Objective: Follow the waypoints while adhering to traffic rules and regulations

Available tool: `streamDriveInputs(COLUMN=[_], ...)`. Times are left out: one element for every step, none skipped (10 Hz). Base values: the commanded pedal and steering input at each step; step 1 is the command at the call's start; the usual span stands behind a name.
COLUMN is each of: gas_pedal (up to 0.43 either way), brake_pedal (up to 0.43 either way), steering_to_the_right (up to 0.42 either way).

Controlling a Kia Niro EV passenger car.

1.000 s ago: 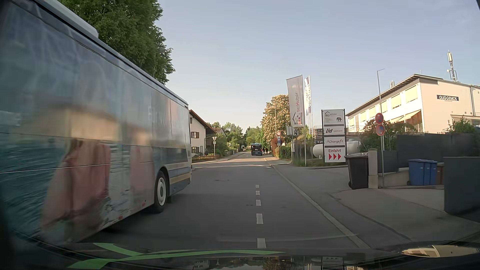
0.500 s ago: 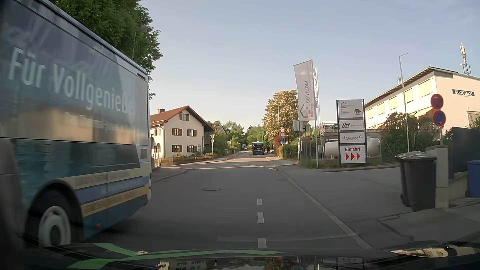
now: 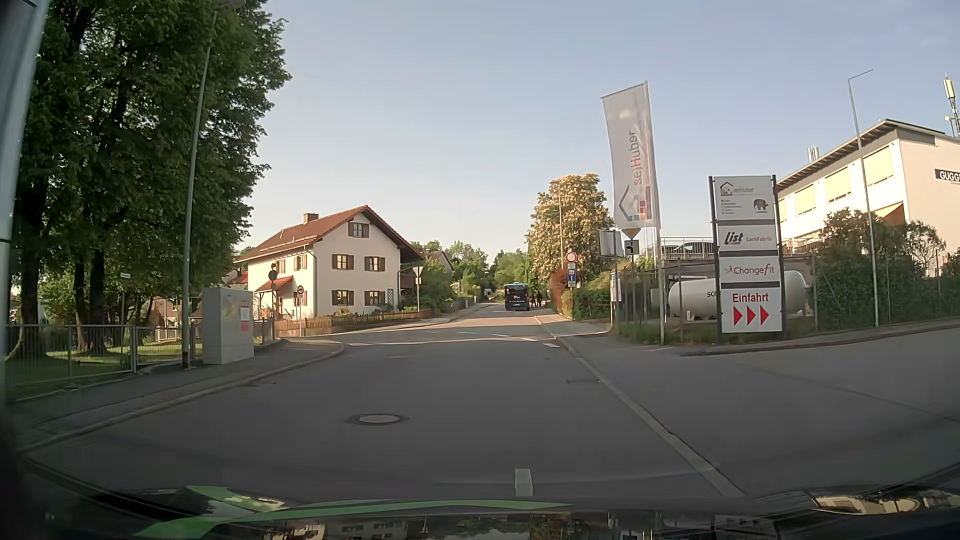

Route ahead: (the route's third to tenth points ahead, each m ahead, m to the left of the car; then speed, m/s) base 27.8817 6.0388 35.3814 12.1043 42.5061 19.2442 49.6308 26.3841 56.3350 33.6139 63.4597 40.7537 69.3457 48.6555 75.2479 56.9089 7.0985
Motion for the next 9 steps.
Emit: streamDriveInputs(gas_pedal=[0.000,0.000,0.000,0.000,0.000,0.000,0.000,0.000,0.000], brake_pedal=[0.159,0.159,0.159,0.159,0.159,0.159,0.159,0.159,0.159], steering_to_the_right=[-0.003,-0.003,-0.003,-0.003,-0.002,-0.002,-0.003,-0.004,-0.004])
